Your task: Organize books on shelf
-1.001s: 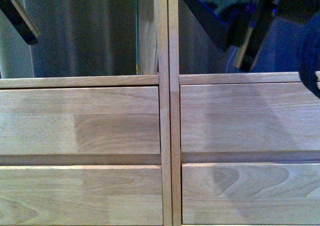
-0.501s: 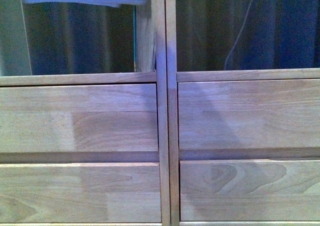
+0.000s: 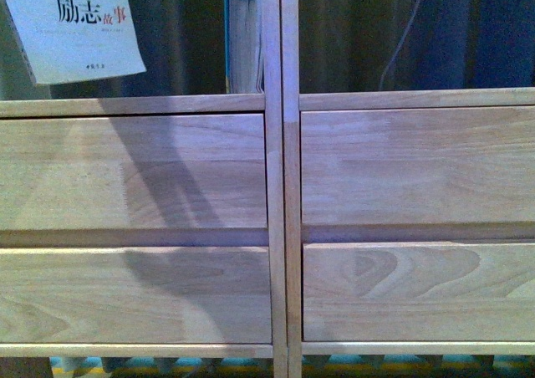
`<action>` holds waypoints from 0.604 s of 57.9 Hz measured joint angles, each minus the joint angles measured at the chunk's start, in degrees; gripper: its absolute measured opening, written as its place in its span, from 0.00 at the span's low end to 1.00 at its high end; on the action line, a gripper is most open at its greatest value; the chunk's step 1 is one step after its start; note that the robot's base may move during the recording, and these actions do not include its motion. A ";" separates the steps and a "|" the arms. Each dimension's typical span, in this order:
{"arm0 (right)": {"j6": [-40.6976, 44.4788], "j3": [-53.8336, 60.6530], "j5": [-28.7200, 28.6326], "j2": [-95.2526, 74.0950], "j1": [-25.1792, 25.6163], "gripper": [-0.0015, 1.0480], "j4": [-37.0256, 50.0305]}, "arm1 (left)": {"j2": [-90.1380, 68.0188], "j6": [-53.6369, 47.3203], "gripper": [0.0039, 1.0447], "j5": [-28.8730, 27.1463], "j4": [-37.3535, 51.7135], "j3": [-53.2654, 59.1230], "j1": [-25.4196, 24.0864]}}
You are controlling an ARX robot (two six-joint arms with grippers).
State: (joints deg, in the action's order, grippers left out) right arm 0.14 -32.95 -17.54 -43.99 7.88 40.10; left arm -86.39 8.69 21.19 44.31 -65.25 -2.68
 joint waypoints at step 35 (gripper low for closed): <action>23.23 7.43 2.84 3.91 -6.80 0.93 8.70 | -22.60 -22.40 0.06 -6.47 -8.70 -27.69 6.36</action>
State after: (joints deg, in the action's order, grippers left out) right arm 23.38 -25.52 -14.70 -40.07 1.08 48.80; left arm -108.99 -13.72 14.72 35.62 -92.95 3.68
